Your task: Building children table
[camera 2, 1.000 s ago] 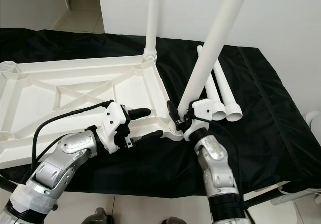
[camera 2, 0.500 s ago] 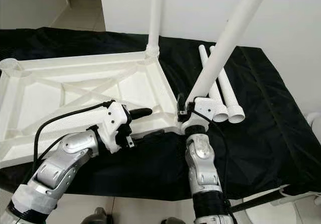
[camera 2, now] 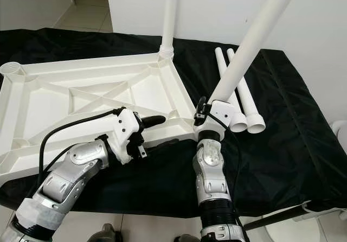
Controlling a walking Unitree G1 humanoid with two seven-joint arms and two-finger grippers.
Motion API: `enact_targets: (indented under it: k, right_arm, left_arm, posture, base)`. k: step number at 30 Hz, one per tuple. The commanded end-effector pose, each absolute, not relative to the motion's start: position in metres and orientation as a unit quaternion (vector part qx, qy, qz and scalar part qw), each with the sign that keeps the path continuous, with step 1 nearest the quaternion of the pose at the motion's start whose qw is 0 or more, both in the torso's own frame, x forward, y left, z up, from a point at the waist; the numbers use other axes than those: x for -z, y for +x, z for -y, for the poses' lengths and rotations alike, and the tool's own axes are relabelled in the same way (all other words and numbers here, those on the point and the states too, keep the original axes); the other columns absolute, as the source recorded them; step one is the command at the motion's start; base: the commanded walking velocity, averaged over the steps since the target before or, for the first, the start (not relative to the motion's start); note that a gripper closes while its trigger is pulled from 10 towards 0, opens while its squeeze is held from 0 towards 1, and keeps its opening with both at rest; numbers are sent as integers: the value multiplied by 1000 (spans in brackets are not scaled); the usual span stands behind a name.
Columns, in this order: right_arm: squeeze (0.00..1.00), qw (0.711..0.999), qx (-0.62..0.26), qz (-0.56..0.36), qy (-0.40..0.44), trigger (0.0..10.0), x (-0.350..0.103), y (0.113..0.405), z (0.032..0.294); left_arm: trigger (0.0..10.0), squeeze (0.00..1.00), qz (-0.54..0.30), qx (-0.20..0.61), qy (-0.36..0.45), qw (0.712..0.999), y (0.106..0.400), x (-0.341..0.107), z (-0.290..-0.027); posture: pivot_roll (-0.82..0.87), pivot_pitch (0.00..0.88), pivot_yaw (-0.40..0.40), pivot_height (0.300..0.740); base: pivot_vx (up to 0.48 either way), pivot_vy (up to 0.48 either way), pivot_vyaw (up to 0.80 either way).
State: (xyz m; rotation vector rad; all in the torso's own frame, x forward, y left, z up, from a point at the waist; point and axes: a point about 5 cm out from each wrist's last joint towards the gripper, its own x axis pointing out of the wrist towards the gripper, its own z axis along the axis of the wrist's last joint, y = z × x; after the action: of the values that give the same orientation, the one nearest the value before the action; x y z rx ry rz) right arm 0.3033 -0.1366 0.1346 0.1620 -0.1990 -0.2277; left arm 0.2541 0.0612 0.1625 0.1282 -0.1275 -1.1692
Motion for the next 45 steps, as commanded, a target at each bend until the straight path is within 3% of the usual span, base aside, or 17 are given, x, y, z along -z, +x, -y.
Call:
enact_targets:
  k: [1,2,3,4,14,15,19,24,32,37,45]
  right_arm:
    - [0,981,161,54,91,10000,-115,300,151]
    - [0,981,161,54,91,10000,-115,300,151]
    - [565,981,157,65,92,10000,-117,300,154]
    - [1000,981,150,80,97,10000,-121,300,159]
    - [1000,982,118,120,84,10000,-131,299,176]
    - [0,985,98,120,76,10000,-132,299,178]
    - [0,989,57,115,70,10000,-130,297,181]
    - [0,994,-72,86,-2,10000,-121,291,191]
    - [0,989,-121,80,-35,10000,-121,291,194]
    - [0,978,-177,82,-69,10000,-129,300,196]
    - [0,973,-204,72,-80,10000,-130,306,200]
  left_arm:
    - [10000,0,62,541,65,836,257,-163,-61]
    - [10000,0,62,541,65,836,257,-163,-61]
    - [10000,0,62,541,64,837,256,-163,-60]
    - [10000,0,63,541,63,836,256,-162,-59]
    - [10000,0,65,545,59,834,254,-162,-55]
    - [10000,0,66,546,59,833,255,-163,-54]
    - [10000,0,67,546,59,833,255,-163,-54]
    - [10000,0,40,548,102,829,252,-147,-48]
    - [10000,0,9,538,121,834,251,-134,-45]
    - [10000,0,7,499,140,855,264,-131,-37]
    - [10000,0,13,498,166,851,266,-129,-34]
  posture:
    - [51,45,-45,740]
    - [51,45,-45,740]
    - [49,41,-47,740]
    - [49,41,-47,740]
    - [44,37,-45,740]
    - [44,37,-43,740]
    - [44,37,-43,740]
    - [43,32,-40,740]
    - [41,31,-38,740]
    - [44,29,-41,740]
    - [46,25,-44,740]
  base:
    - [0,0,0]
    - [0,0,0]
    - [0,0,0]
    - [0,0,0]
    - [0,0,0]
    - [0,0,0]
    - [0,0,0]
    - [0,0,0]
    - [0,0,0]
    - [0,0,0]
    - [0,0,0]
